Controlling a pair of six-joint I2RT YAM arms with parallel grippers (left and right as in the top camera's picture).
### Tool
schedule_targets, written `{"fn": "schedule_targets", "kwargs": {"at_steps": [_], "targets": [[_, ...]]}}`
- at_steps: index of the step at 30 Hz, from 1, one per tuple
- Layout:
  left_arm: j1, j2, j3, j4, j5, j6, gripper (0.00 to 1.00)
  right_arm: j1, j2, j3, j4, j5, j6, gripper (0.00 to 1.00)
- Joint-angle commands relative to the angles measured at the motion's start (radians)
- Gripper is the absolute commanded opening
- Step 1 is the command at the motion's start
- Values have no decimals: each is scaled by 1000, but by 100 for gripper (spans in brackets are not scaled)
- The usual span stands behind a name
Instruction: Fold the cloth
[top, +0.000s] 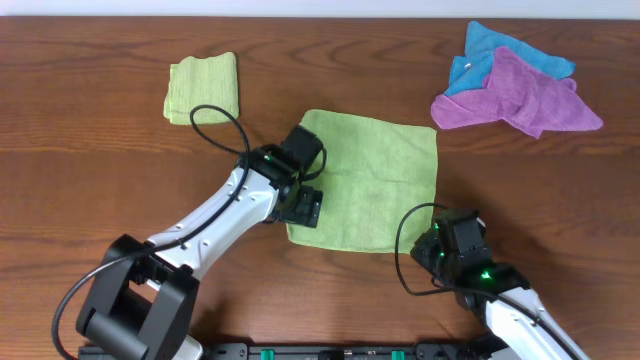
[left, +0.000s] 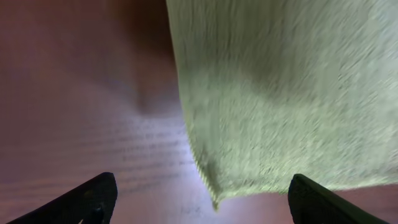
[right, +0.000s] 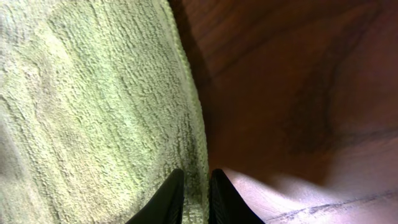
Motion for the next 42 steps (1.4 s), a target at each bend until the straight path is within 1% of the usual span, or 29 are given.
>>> {"fn": "schedule_targets", "kwargs": {"at_steps": [1, 5, 8, 12, 15, 16, 17, 18, 19, 20, 24, 26, 27, 31, 33, 35, 38, 42], "targets": [[2, -15, -46, -16, 35, -8, 89, 7, 3, -8, 7, 14, 5, 16], [2, -15, -100, 55, 55, -9, 86, 7, 3, -8, 24, 14, -4, 16], [2, -15, -136, 98, 101, -24, 85, 7, 3, -8, 33, 14, -7, 16], [2, -15, -141, 119, 103, -51, 79, 7, 3, -8, 33, 14, -7, 16], [2, -15, -145, 117, 102, -68, 75, 7, 3, -8, 34, 14, -7, 14], [2, -15, -148, 118, 102, -75, 72, 7, 3, -8, 34, 14, -7, 13], [2, -15, -151, 117, 99, -85, 66, 7, 3, -8, 34, 14, -7, 12], [2, -15, -153, 116, 99, -88, 53, 7, 3, -8, 34, 14, -7, 13], [2, -15, -154, 114, 99, -93, 37, 7, 3, -8, 34, 14, -7, 13], [2, -15, -155, 111, 98, -95, 28, 7, 3, -8, 34, 14, -7, 13], [2, -15, -155, 107, 96, -95, 11, 7, 3, -8, 34, 14, -7, 13], [2, -15, -155, 107, 96, -99, 9, 7, 3, -8, 34, 15, -7, 13], [2, -15, -155, 107, 95, -99, 6, 7, 3, -8, 34, 17, -7, 12], [2, -15, -155, 108, 87, -100, 6, 7, 3, -8, 34, 26, -7, 11], [2, -15, -155, 108, 73, -108, 6, 7, 3, -8, 36, 25, -7, 2], [2, -15, -154, 113, 71, -111, 6, 7, 3, -8, 44, 24, -9, 2], [2, -15, -139, 112, 72, -113, 6, 7, 3, -7, 82, 4, -53, 1], [3, -17, -87, 97, 72, -112, 6, 7, 3, -4, 119, -9, -60, 2]]}}
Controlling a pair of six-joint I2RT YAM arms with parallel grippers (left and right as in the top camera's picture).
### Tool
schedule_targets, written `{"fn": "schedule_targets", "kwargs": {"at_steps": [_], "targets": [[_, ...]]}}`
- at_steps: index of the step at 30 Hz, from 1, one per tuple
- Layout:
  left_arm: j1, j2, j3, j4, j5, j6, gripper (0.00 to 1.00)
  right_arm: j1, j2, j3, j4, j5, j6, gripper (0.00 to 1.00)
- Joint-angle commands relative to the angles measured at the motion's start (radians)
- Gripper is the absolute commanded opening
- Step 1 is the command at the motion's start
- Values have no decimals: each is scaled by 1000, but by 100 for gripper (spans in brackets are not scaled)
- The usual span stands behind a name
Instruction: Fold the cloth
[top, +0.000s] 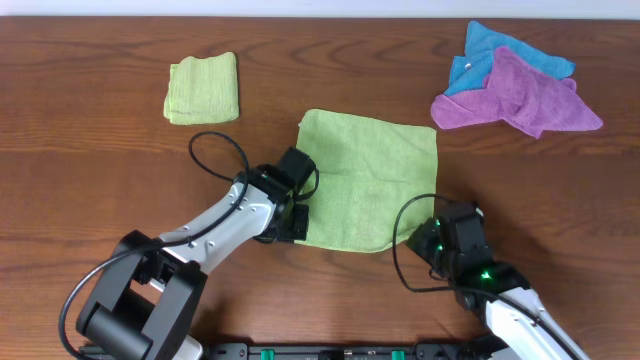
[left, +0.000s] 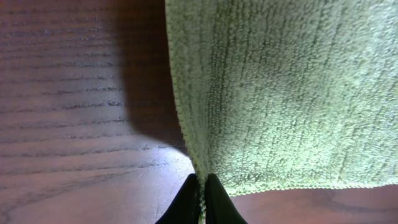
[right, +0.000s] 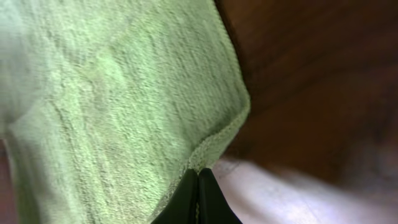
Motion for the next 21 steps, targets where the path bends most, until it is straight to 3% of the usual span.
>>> {"fn": "schedule_targets", "kwargs": {"at_steps": [1, 10, 21], "targets": [[3, -17, 71, -19, -25, -8, 6, 7, 3, -4, 10, -5, -27, 2], [3, -17, 167, -15, -109, -12, 6, 5, 3, -3, 77, 35, -72, 2], [3, -17, 171, 137, -164, -64, 6, -42, 3, -3, 212, 132, -158, 2]]}}
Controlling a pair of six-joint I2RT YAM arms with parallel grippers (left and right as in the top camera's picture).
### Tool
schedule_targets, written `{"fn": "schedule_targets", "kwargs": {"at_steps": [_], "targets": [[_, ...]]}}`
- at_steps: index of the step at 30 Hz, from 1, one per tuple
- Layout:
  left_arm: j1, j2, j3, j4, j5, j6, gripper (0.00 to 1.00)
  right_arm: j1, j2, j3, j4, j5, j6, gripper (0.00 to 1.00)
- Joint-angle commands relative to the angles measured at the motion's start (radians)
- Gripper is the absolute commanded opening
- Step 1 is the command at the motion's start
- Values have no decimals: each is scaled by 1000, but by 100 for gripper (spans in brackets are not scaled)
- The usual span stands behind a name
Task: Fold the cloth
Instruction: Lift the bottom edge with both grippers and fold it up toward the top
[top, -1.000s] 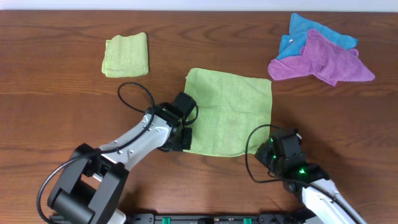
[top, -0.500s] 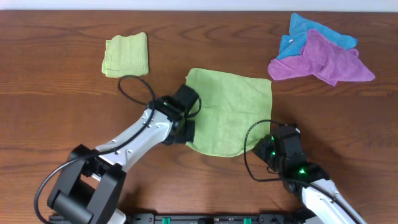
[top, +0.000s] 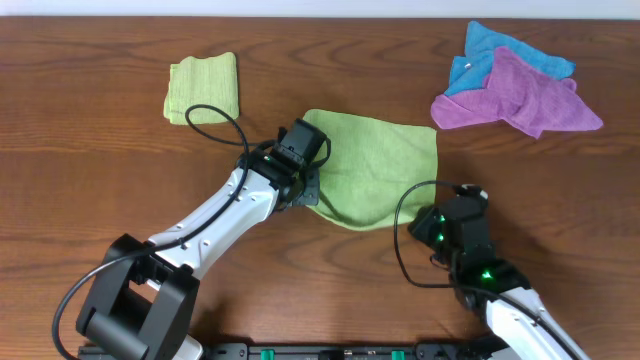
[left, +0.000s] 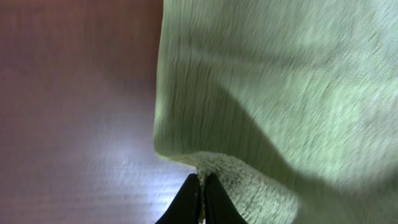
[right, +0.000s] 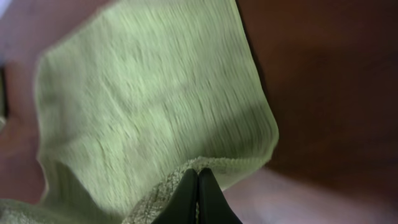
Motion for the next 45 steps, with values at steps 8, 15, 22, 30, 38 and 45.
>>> {"fn": "schedule_targets", "kwargs": {"at_steps": [8, 15, 22, 30, 38, 45], "targets": [[8, 22, 21, 161, -47, 26, 6, -113, 24, -2, 91, 48, -153, 2], [50, 53, 21, 285, -44, 40, 6, -127, 92, 29, 176, -3, -267, 2], [80, 71, 21, 371, -39, 39, 6, -127, 231, 97, 283, -33, -293, 2], [80, 141, 21, 466, 5, 29, 6, -127, 381, 180, 369, -25, -333, 1], [83, 150, 29, 551, -66, 44, 6, -139, 464, 225, 380, 47, -371, 1], [90, 211, 60, 578, -65, 47, 6, -170, 478, 225, 405, 76, -392, 1]]}}
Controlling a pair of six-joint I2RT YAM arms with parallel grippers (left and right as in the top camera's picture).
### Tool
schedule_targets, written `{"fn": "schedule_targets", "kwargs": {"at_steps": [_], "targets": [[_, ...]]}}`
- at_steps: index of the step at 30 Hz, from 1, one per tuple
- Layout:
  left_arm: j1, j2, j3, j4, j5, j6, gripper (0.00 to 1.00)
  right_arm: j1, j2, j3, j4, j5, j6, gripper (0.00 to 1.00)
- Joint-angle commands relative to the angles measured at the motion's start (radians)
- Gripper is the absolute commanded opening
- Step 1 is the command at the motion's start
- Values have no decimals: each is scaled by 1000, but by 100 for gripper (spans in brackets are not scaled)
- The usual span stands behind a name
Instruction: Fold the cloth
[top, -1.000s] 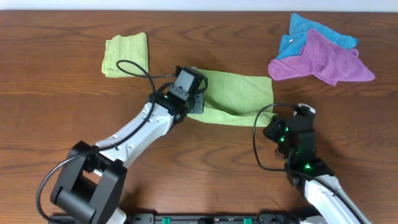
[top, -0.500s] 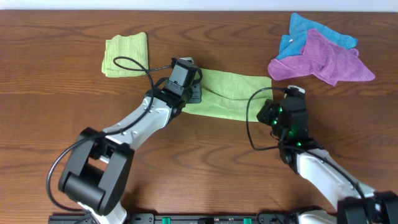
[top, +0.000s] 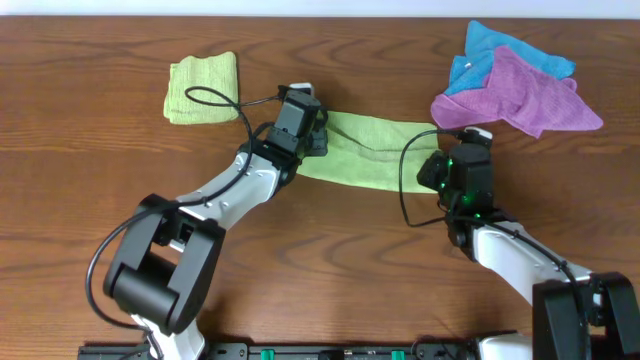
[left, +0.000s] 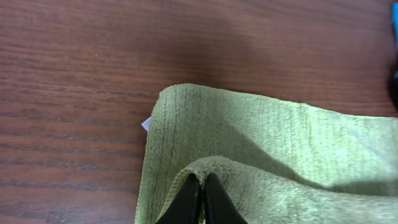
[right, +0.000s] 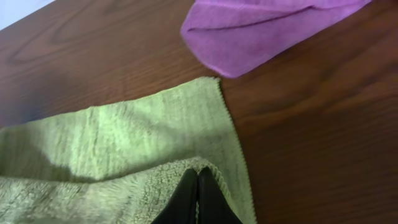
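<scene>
The light green cloth (top: 365, 150) lies doubled over in the middle of the table, a long band running left to right. My left gripper (top: 312, 137) is shut on its folded-over left corner (left: 202, 167), held just above the lower layer near the far left edge. My right gripper (top: 447, 158) is shut on the folded-over right corner (right: 200, 169), over the cloth's far right edge. Both upper corners sit a little short of the far edge of the lower layer.
A second green cloth (top: 203, 88), folded small, lies at the back left. A blue cloth (top: 490, 45) and a purple cloth (top: 520, 92) are heaped at the back right; the purple cloth (right: 267, 31) lies close beyond the right gripper. The bare wooden table (top: 90, 180) surrounds everything.
Both grippers have carried the near corners from mid-cloth to the far edge. The cloth, then half raised, now lies doubled into a narrow band.
The cloth lay flat and square, my left gripper open at its near left corner and the right nearly shut on the near right edge. Then both were shut on the near corners. Then the near edge was lifted toward the middle, and now it rests near the far edge.
</scene>
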Motion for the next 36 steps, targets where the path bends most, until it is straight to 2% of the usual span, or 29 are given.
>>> {"fn": "schedule_targets", "kwargs": {"at_steps": [1, 13, 20, 27, 30, 36], "targets": [[10, 40, 48, 2, -22, 25, 6, -19, 10, 18, 24, 32, -33, 1], [18, 122, 158, -24, -26, 48, 6, -18, 42, 18, 167, 31, -40, 1], [22, 120, 164, -188, -74, 74, 6, -16, 98, 18, 180, 31, -40, 1], [22, 69, 223, -241, -116, 78, 6, -17, 126, 19, 219, 32, -40, 1], [22, 48, 271, -313, -138, 82, 6, -16, 126, 30, 231, 30, -40, 1], [22, 43, 336, -460, -149, 97, 6, -16, 121, 71, 229, -79, -40, 1]]}}
